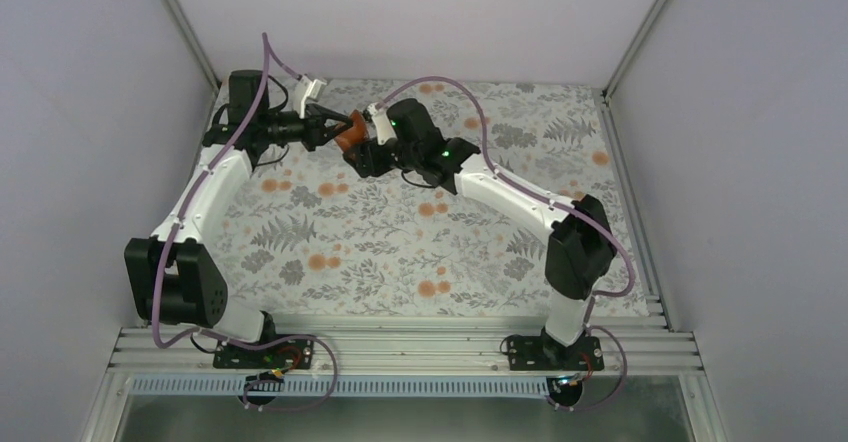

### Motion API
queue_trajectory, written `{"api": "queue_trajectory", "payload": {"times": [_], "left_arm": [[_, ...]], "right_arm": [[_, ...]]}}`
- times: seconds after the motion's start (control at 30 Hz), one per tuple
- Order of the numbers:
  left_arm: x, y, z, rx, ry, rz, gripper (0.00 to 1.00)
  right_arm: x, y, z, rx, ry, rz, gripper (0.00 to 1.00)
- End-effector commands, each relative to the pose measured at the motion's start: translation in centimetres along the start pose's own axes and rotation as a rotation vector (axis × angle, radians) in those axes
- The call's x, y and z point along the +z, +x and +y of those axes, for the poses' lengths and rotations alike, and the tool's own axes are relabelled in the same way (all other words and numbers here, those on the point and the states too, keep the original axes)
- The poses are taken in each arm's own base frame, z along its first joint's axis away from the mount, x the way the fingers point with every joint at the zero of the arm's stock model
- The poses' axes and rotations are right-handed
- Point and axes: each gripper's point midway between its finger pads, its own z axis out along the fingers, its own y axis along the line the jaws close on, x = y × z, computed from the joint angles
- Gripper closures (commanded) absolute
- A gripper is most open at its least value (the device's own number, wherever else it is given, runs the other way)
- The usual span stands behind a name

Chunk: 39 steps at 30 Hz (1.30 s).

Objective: Take the credit cards out of the card holder

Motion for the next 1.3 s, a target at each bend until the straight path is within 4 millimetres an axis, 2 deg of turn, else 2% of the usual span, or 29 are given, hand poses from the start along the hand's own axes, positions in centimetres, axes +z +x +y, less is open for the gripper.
{"api": "queue_trajectory", "payload": {"times": [0.0,0.07,0.1,0.2,0.27,0.37,0.5,0.63,0.73,0.87,0.9,1.03,1.13,1.17,1.23,1.27], "left_arm": [[0.2,1.0,-1.7,-0.049,0.096,0.048,0.97],[0.0,0.8,-2.1,-0.037,0.102,0.048,0.98],[-0.1,0.8,-2.1,-0.028,0.091,0.049,0.98],[-0.6,0.5,-2.1,0.029,0.044,0.054,0.98],[-1.2,0.3,-2.5,0.093,0.027,0.053,0.98],[-2.0,0.0,-4.1,0.206,0.046,0.058,0.98],[-3.1,-0.3,-7.0,0.336,0.135,0.065,0.98],[-4.5,-0.7,-11.0,0.441,0.258,0.052,0.98],[-5.4,-1.0,-13.5,0.487,0.318,0.039,0.98],[-5.8,-1.3,-15.1,0.504,0.353,0.032,0.97],[-5.7,-1.3,-15.3,0.508,0.357,0.031,0.98],[-5.6,-1.1,-15.6,0.516,0.366,0.034,0.98],[-5.5,-0.9,-15.7,0.515,0.369,0.039,0.98],[-5.5,-0.9,-15.6,0.514,0.367,0.041,0.98],[-5.4,-0.8,-15.6,0.513,0.366,0.042,0.98],[-5.4,-0.8,-15.5,0.512,0.367,0.043,0.98]], "right_arm": [[-4.3,-5.5,1.3,-0.075,0.038,-0.200,0.23],[-5.0,-5.7,1.4,-0.101,0.042,-0.203,0.03],[-5.4,-5.7,1.4,-0.114,0.047,-0.204,0.01],[-7.6,-5.7,1.1,-0.150,0.078,-0.229,0.00],[-9.0,-5.2,1.5,-0.193,0.037,-0.223,0.00],[-11.9,-4.3,4.1,-0.299,-0.158,-0.209,0.00],[-14.2,-3.8,6.0,-0.377,-0.289,-0.208,0.00],[-14.9,-3.6,6.6,-0.394,-0.382,-0.204,0.00],[-14.2,-3.6,6.5,-0.376,-0.403,-0.181,0.00],[-13.3,-3.1,7.3,-0.374,-0.487,-0.140,0.01],[-13.2,-2.9,7.6,-0.375,-0.516,-0.130,0.04],[-12.4,-2.2,8.4,-0.361,-0.610,-0.086,0.31],[-13.1,-1.6,9.2,-0.377,-0.679,-0.083,0.51],[-13.5,-1.6,9.5,-0.385,-0.698,-0.090,0.62],[-14.0,-1.7,9.8,-0.391,-0.701,-0.109,0.91],[-14.1,-1.8,9.7,-0.389,-0.686,-0.118,0.95]]}}
